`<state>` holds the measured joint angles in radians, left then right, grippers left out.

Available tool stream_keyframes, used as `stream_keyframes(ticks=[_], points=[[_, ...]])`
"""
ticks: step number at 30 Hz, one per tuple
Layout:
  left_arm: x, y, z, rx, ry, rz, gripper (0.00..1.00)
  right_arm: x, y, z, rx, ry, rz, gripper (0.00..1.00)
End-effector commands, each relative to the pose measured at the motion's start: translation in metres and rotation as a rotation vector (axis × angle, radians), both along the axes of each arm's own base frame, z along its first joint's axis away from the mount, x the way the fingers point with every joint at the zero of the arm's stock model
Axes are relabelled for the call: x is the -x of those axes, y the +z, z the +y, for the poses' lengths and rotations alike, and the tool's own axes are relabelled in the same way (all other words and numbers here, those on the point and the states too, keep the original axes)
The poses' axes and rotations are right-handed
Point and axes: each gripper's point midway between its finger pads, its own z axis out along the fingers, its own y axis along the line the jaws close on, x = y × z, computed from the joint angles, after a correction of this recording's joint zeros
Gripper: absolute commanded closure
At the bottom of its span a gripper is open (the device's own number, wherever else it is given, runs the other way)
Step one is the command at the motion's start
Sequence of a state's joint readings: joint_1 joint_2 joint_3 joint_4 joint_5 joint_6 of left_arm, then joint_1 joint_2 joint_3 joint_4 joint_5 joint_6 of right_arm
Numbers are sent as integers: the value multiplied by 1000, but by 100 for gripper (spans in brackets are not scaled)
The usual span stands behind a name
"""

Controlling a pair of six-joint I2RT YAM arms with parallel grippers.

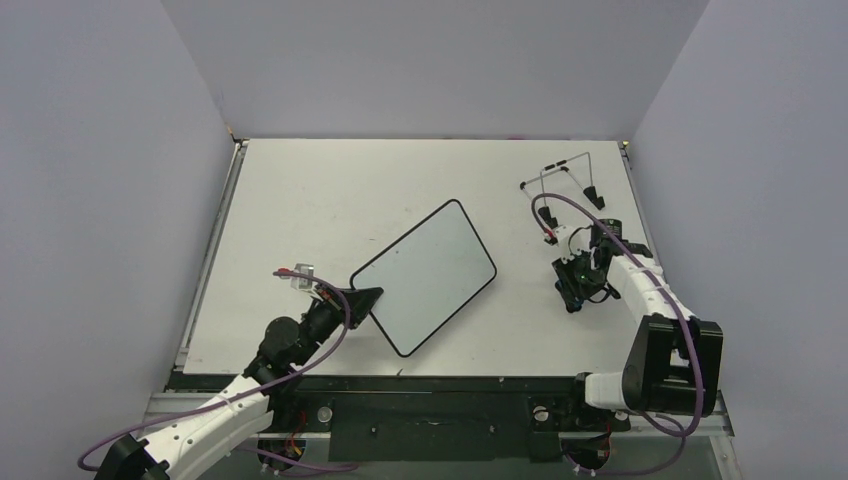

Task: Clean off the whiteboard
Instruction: Place the whiteboard eraser at the corner of the board, then place the whiteboard at the corner of the board.

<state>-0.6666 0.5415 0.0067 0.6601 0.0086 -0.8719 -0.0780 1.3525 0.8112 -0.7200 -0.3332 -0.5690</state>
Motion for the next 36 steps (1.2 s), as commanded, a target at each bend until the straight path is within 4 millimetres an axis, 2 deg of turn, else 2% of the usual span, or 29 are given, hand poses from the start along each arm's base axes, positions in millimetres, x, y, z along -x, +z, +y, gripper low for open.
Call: stream_keyframes(ticks=[1,2,4,8,12,15,17,21,22,25,26,27,29,30,33,36], points=[[7,62,-4,85,-41,-173,100,7,4,-15,57,92,-34,92],[8,62,-6,70,-48,-184,100,10,2,-19,79,101,-23,90],[10,68,-9,56,-70,-210,100,16,-4,-23,102,126,11,73],[11,75,-12,44,-88,-237,100,31,-15,-26,110,148,114,52],[12,76,-15,45,-103,-239,100,33,-25,-26,92,142,159,48],[13,74,-16,49,-109,-235,100,30,-23,-24,62,121,150,44],[14,74,-15,54,-110,-236,100,24,-11,-23,51,114,107,43],[14,70,-13,52,-100,-238,100,9,37,-20,50,142,-54,43],[14,71,-13,56,-99,-246,100,7,54,-19,53,165,-106,43],[13,74,-18,57,-110,-263,100,8,91,4,-24,271,-236,40],[14,81,-20,67,-114,-287,100,7,97,8,-35,302,-271,38],[10,82,-23,57,-110,-284,100,6,104,17,-69,323,-325,30],[2,85,-29,39,-94,-298,100,-5,110,22,-102,271,-388,24],[1,94,-31,44,-87,-333,100,-7,110,22,-138,179,-377,23],[-16,120,-46,64,-65,-396,100,-16,117,7,-172,-3,-393,22],[-33,140,-68,64,-51,-444,100,-15,133,-24,-217,-162,-448,22]])
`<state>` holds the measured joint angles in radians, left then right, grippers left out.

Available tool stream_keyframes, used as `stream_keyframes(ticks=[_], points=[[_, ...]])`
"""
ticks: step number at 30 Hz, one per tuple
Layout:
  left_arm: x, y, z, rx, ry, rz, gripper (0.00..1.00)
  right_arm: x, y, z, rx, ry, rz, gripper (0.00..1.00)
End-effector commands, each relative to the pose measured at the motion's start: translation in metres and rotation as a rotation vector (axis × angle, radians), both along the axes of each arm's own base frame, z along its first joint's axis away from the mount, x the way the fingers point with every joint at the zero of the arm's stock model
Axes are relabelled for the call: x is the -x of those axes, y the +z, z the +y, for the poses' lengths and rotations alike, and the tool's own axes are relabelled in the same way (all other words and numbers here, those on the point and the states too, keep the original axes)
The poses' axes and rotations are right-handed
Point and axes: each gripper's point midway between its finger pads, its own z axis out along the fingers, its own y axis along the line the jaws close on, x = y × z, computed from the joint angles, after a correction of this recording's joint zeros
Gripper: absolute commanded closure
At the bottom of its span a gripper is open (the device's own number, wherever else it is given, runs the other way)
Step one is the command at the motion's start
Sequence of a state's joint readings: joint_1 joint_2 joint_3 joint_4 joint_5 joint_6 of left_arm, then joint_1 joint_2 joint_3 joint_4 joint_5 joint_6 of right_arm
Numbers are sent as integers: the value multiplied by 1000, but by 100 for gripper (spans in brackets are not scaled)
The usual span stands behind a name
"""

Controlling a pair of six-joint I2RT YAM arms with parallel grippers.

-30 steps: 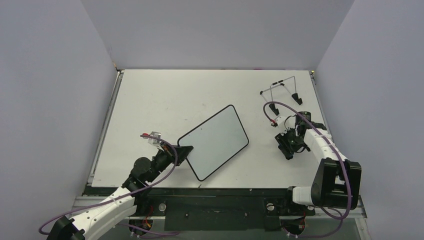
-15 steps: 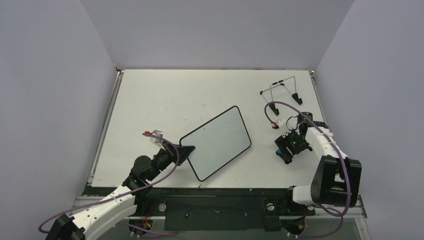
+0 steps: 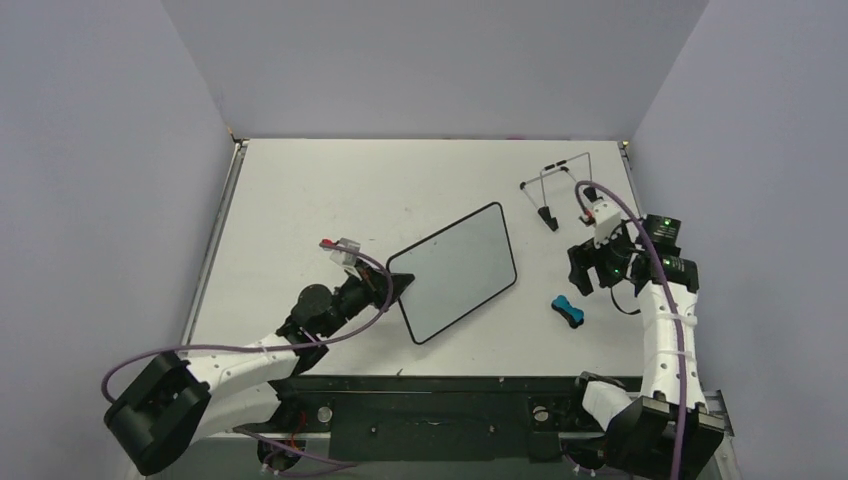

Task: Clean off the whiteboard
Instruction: Place the whiteboard at the corner of the board.

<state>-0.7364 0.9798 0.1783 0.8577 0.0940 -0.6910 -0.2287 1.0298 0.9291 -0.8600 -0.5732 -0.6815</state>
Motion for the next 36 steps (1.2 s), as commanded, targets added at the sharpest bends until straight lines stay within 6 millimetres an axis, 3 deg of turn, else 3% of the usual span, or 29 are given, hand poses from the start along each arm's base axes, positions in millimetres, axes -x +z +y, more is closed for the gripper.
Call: stream_keyframes(ticks=[1,5,6,7,12,18,22,31,36], points=[[-28,150,-25,285,46,-372,100,-7,25,-34,-156,-243,-85,22],[-58,174,-67,341,10,-421,100,2,28,-55,-202,-330,-97,21],[-70,160,-81,325,-3,-395,100,4,29,-58,-206,-343,-105,21],[-75,182,-90,364,-19,-434,100,6,29,-65,-206,-372,-109,21],[-131,194,-151,394,-49,-445,100,15,30,-80,-229,-438,-136,21],[-184,188,-211,384,-90,-449,100,19,28,-85,-238,-445,-137,21],[-212,164,-245,347,-133,-423,100,19,25,-86,-242,-443,-135,20],[-247,144,-282,339,-162,-410,100,17,9,-91,-280,-441,-86,16],[-258,140,-287,327,-154,-406,100,17,6,-94,-267,-450,-86,15]])
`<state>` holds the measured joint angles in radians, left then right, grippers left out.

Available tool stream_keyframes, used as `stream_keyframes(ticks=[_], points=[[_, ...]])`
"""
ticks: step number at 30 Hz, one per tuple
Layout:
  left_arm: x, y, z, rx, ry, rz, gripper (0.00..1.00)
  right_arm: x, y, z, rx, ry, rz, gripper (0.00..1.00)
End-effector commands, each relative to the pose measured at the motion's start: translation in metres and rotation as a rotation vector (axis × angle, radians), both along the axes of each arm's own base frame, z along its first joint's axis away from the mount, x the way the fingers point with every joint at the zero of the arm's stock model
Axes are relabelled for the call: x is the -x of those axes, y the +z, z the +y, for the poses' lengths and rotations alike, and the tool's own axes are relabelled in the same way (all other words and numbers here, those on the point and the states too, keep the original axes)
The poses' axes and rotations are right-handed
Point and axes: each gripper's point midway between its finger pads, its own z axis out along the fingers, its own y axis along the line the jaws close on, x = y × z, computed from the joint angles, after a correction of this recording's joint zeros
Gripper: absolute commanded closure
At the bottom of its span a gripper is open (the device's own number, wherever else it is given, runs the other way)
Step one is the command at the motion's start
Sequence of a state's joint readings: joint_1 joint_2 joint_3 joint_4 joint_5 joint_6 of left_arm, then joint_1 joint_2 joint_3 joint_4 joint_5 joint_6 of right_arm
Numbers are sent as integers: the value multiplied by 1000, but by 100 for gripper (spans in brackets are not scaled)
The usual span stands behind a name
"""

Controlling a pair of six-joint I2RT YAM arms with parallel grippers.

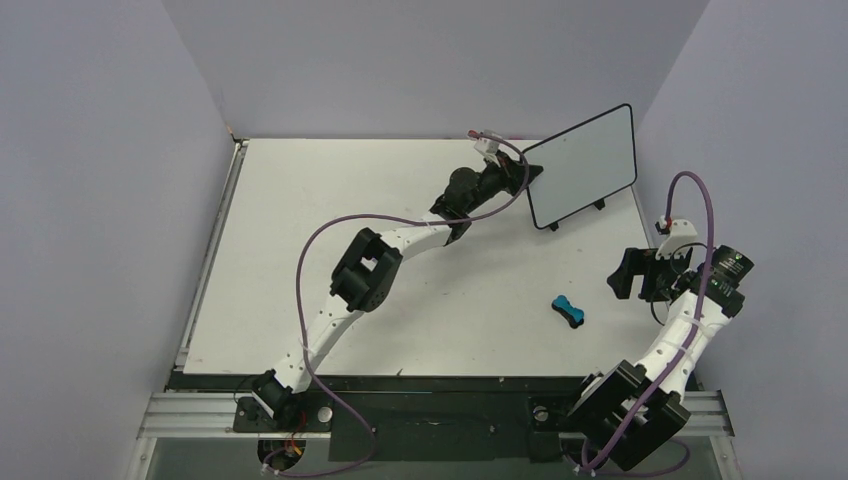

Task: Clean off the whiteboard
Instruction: Place the whiteboard at the corner of the board.

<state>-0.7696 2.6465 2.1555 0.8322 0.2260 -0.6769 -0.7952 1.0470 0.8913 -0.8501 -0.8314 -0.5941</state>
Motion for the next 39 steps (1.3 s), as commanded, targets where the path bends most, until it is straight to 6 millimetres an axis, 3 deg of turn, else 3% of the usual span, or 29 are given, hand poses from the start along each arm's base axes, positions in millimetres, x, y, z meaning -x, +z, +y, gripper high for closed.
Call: stream_keyframes(ticks=[1,12,28,39], points=[[3,93,12,171,2,-154,100,-5,5,-2,13,20,-43,15],[-11,84,11,148,34,-147,100,-6,3,-2,5,18,-42,15],[-39,44,9,33,126,-116,100,-5,2,-1,1,18,-38,14],[-44,34,10,13,132,-114,100,-5,1,0,-2,19,-38,14]])
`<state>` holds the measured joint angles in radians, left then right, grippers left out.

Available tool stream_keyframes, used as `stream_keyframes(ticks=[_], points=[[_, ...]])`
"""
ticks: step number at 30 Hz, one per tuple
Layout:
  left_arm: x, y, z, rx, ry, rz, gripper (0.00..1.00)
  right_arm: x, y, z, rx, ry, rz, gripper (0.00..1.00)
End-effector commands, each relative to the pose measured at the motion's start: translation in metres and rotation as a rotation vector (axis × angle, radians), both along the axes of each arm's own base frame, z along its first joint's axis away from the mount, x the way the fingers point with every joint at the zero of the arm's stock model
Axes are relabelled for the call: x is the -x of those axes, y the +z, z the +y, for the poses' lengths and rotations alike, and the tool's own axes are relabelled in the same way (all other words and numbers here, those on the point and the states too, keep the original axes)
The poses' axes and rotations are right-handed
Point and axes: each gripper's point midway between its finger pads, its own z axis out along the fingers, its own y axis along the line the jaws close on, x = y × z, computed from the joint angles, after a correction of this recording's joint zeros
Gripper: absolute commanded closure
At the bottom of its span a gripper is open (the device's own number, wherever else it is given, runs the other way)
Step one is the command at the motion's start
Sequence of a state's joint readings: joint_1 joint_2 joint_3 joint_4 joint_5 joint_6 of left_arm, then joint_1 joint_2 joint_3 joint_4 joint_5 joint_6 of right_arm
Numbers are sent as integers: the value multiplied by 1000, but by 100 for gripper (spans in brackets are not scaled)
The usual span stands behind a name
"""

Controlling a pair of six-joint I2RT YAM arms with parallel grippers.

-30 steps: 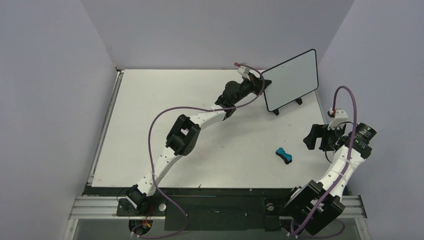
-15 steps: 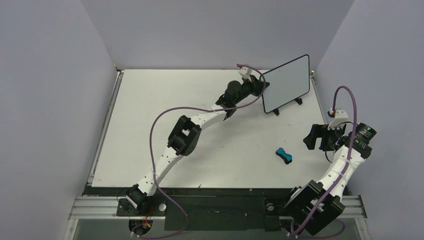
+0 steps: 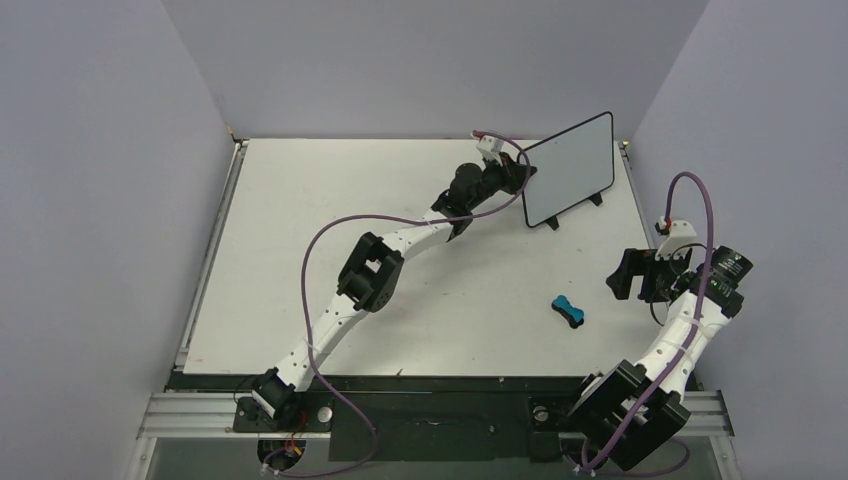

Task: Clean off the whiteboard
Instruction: Place the whiteboard at the corner of the board, then reset both arms

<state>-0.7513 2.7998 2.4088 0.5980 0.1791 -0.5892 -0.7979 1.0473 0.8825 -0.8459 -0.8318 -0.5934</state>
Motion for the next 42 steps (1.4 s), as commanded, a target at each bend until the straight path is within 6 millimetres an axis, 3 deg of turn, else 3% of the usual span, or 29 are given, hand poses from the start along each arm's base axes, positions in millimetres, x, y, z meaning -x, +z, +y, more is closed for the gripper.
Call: stream_keyframes(ticks=[1,7,14,19,26,27,28,29,31,34,35,36,37,38,39,40,41,42], points=[[-6,78,14,136,37,-155,100,-6,4,0,2,21,-41,14],[-5,62,14,133,27,-115,98,-5,4,0,5,22,-42,13],[-5,62,17,133,39,-110,80,-5,4,1,5,26,-42,13],[-4,63,18,127,42,-114,77,-5,4,1,5,26,-42,13],[-3,60,25,114,51,-103,64,-4,5,2,6,29,-44,13],[-2,70,28,125,54,-114,62,-4,5,2,7,30,-46,13],[-1,61,31,112,58,-98,61,-4,6,3,10,33,-48,13],[3,80,36,138,58,-122,60,-4,6,3,12,33,-49,13],[9,88,43,149,56,-124,58,-3,6,3,18,35,-49,13],[26,97,59,156,61,-121,55,-2,8,3,37,41,-58,13],[31,86,64,150,60,-109,54,-2,8,3,39,42,-60,13],[39,107,70,179,57,-137,54,-2,9,4,43,46,-64,13],[43,94,74,158,57,-117,53,-2,9,5,43,49,-67,13],[52,114,80,177,47,-146,52,-1,10,6,46,55,-70,13],[58,101,83,151,43,-128,51,-1,11,7,46,62,-73,13],[67,120,89,167,34,-152,51,0,11,9,51,69,-75,13],[74,104,95,138,30,-128,50,0,11,10,54,74,-75,13],[85,124,103,154,20,-155,50,1,12,10,67,77,-78,13]])
